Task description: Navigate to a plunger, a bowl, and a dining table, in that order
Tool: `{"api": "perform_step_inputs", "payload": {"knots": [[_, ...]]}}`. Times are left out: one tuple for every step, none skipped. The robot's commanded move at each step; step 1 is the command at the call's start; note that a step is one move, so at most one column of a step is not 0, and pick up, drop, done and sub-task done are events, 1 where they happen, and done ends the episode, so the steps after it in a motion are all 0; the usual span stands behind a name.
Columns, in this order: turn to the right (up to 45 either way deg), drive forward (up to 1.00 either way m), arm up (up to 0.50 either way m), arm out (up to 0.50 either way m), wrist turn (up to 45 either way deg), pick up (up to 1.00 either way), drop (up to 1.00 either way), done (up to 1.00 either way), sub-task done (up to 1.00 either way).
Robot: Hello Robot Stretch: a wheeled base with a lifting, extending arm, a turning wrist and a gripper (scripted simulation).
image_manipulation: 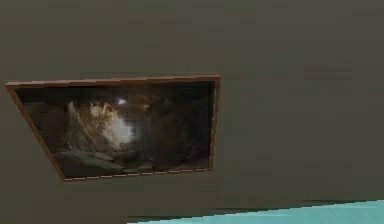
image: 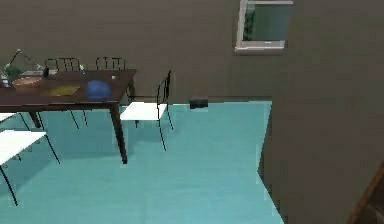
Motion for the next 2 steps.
{"api": "perform_step_inputs", "payload": {"knots": [[3.0,0.0,0.0,0.0,0.0,0.0,0.0,0.0,0.0],[0.0,1.0,0.0,0.0,0.0,0.0,0.0,0.0,0.0]]}}
